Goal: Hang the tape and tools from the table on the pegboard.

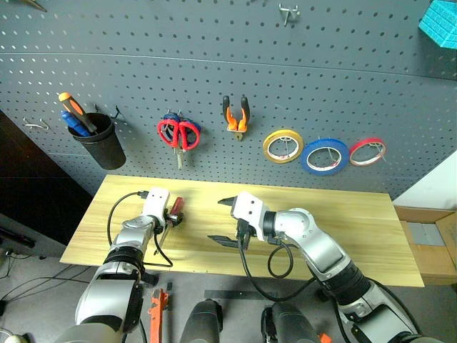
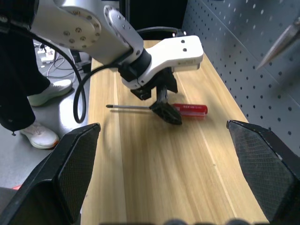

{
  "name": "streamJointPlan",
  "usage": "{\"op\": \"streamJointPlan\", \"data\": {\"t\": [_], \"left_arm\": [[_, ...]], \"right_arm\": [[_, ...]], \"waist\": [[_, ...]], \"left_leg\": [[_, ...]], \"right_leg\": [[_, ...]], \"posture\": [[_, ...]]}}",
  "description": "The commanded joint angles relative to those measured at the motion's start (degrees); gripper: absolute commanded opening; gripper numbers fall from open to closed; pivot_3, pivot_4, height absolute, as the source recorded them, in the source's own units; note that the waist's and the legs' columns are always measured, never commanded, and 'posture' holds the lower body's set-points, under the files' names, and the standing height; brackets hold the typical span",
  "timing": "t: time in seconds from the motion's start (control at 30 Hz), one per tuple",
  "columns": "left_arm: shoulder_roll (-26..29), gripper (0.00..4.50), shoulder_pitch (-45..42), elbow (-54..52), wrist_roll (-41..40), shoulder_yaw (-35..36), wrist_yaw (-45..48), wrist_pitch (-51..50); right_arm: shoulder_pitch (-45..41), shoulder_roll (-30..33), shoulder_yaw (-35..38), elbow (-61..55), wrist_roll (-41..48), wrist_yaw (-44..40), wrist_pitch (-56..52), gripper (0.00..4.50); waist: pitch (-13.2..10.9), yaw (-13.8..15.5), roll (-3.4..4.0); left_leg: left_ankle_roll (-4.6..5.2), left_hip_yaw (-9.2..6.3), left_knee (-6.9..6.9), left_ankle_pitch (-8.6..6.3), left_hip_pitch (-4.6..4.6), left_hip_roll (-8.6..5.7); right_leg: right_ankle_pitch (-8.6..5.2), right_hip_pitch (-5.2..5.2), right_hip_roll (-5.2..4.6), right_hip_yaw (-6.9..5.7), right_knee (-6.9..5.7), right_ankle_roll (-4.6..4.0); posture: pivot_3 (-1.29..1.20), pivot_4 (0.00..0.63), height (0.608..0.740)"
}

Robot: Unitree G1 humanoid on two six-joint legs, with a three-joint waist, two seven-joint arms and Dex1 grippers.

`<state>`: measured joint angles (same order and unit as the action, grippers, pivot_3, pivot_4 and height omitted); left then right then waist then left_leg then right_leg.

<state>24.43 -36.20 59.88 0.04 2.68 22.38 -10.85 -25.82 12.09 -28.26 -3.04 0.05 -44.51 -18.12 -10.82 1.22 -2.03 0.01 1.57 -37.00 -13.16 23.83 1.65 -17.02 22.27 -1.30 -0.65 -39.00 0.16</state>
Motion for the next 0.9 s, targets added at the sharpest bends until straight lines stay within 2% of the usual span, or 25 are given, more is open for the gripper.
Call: {"op": "streamJointPlan", "data": {"t": [0.03, 0.27, 0.47, 0.6, 0.73, 0.9], "left_arm": [[0.09, 3.24, -0.88, 1.06, 0.62, -0.33, 0.63, 0.14], [-0.43, 0.87, -1.52, 1.68, 0.74, -0.2, 0.11, 0.61], [-0.94, 0.82, 0.08, -2.08, -0.01, 0.6, -1.26, 1.29], [-2.47, 0.82, 4.71, -12.49, -2.57, 3.16, -3.67, 1.61], [-4.92, 0.82, 14.44, -31.89, -4.71, 6.28, -8.46, -2.45], [-11.03, 0.82, 29.11, -59.81, -4.43, 10.6, -19.1, -5.42]], "right_arm": [[-0.21, -0.18, 0.72, -2.69, 0.41, 0.16, 0.35, 4.5], [-1.37, -0.59, 1.01, -0.64, 0.21, 0.4, 1.56, 4.5], [-0.12, 1.02, 3.44, -3.18, 2.15, 0.01, 2.04, 4.5], [2.57, 2.15, 8.01, -7.27, 8.04, -1.45, 0.88, 4.5], [6.05, 0.12, 14.77, -13.07, 19.25, -1.76, -2.41, 4.5], [7.95, -1.83, 17.76, -18.19, 25.74, 0.77, -5.54, 4.5]], "waist": [[-0.13, 0.0, 0.0], [-0.23, -0.01, -0.01], [-0.22, 0.02, -0.02], [-0.1, 0.14, -0.13], [0.21, 0.11, -0.26], [1.64, 0.11, -0.39]], "left_leg": [[0.0, -0.01, 0.0, 0.0, 0.0, 0.0], [-0.01, 0.0, 0.03, 0.0, 0.0, 0.0], [-0.02, 0.0, 0.02, 0.01, 0.01, 0.0], [-0.06, -0.01, 0.03, 0.0, 0.08, 0.0], [-0.18, -0.01, 0.05, -0.04, 0.09, 0.02], [-0.27, 0.01, 0.04, -0.09, 0.06, 0.04]], "right_leg": [[0.0, 0.0, 0.0, -0.01, -0.01, 0.0], [0.0, 0.01, 0.0, -0.02, 0.01, 0.0], [0.0, 0.0, 0.0, -0.03, 0.0, 0.01], [0.0, 0.02, -0.01, -0.03, 0.04, 0.01], [0.0, 0.04, -0.03, -0.03, 0.05, 0.0], [0.0, 0.03, -0.02, -0.01, 0.04, 0.01]], "posture": [[0.08, 0.235, 0.74], [0.07, 0.213, 0.74], [0.08, 0.177, 0.74], [0.09, 0.135, 0.74], [0.1, 0.09, 0.74], [0.13, 0.039, 0.74]]}}
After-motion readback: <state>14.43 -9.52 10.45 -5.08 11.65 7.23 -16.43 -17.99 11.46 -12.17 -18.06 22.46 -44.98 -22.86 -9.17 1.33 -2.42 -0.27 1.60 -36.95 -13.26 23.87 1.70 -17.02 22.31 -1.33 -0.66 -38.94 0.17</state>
